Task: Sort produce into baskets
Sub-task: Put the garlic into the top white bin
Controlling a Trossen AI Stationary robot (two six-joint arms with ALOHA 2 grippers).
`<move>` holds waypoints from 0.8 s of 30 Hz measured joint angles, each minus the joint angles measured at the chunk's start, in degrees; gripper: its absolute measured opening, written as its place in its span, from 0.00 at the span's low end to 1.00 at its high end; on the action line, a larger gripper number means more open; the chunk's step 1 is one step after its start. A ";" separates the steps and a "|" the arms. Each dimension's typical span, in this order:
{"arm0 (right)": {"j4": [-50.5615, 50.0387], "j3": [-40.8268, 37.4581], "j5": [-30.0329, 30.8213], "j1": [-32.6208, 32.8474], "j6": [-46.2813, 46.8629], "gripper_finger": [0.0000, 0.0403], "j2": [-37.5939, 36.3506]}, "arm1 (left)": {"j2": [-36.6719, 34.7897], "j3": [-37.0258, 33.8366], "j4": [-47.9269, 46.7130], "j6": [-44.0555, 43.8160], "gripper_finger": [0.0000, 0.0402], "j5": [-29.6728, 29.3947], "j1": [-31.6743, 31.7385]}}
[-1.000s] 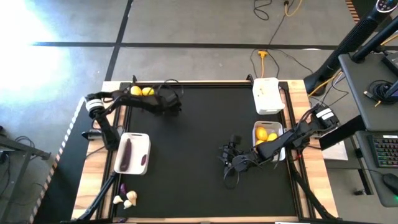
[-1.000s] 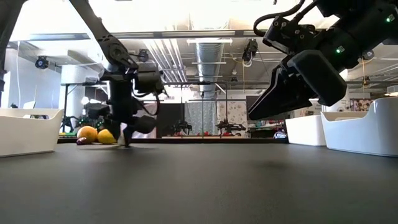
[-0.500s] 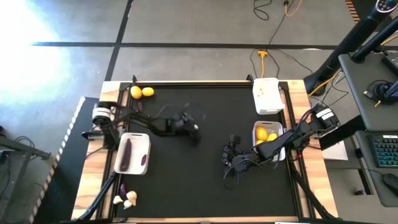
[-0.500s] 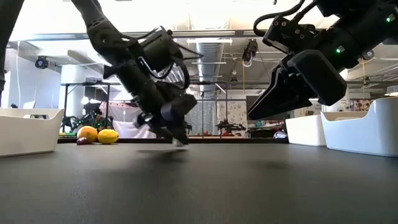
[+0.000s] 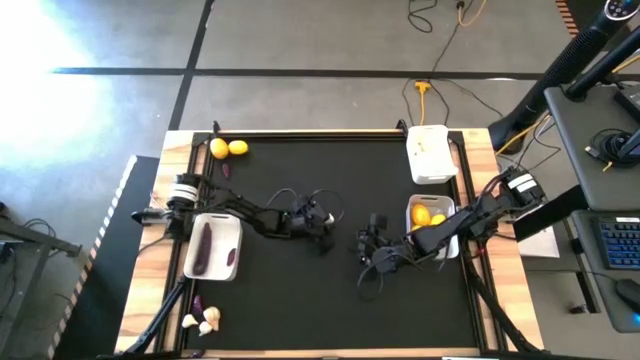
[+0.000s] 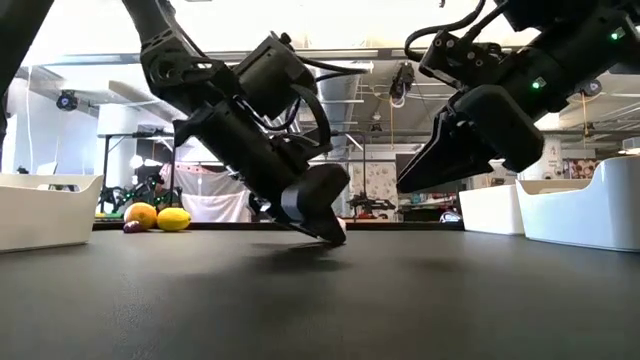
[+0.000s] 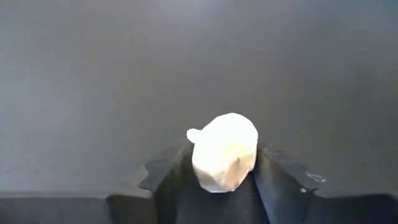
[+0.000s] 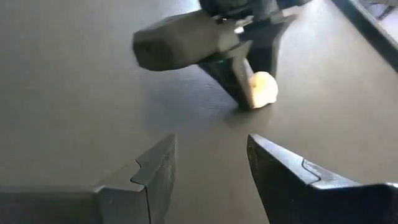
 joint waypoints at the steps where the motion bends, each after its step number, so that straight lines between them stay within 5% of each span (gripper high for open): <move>1: 0.06 -0.01 1.08 -0.16 0.32 0.46 0.00 | -0.71 0.01 -1.56 0.04 0.46 -0.49 -0.19; 5: 1.36 -0.01 7.93 -1.01 0.23 0.46 0.00 | -4.37 -0.23 -9.99 0.13 0.56 -1.37 -0.79; 13: 6.79 -0.01 7.15 -4.87 -0.03 0.55 1.78 | -9.08 -0.33 -28.79 -6.58 0.66 -0.47 -2.74; 21: 26.13 0.19 4.38 -12.80 -4.55 0.72 13.54 | -8.26 -3.77 -25.83 -13.34 0.65 -4.88 -5.54; 24: 28.82 1.63 -5.12 -16.16 -1.93 0.74 16.32 | -8.12 -4.61 -24.09 -13.10 0.65 -7.97 -6.16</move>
